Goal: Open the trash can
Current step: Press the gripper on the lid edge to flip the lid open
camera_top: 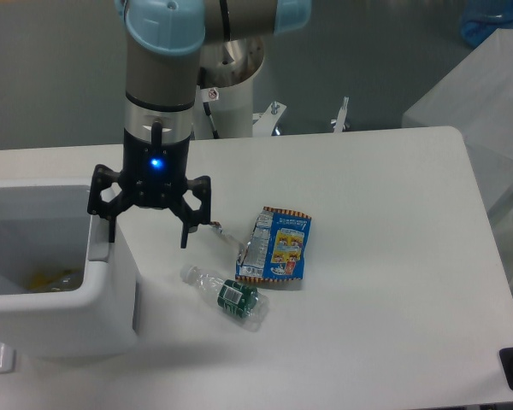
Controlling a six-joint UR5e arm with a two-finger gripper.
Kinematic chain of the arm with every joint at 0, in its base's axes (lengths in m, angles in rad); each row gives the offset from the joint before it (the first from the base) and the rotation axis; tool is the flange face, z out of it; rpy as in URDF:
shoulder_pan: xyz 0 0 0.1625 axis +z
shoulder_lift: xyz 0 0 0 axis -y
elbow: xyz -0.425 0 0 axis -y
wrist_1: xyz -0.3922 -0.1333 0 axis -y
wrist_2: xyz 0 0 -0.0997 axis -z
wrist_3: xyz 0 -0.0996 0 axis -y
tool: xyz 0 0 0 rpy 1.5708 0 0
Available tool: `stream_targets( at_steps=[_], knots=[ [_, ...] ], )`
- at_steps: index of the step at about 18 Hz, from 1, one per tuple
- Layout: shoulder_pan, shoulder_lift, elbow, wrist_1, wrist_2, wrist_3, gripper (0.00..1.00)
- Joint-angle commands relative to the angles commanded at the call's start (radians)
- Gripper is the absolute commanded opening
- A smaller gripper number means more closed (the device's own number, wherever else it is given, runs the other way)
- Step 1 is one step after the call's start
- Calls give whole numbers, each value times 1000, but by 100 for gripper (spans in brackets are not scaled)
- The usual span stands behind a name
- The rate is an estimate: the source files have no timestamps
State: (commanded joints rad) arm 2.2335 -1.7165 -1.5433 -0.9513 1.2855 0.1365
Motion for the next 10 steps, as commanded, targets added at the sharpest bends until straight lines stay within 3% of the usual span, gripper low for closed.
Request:
stream_targets(
  at_steps=[6,10],
  knots=[
    [20,-3,61,12,6,81,100],
    [32,-11,51,2,210,120,100]
  ],
)
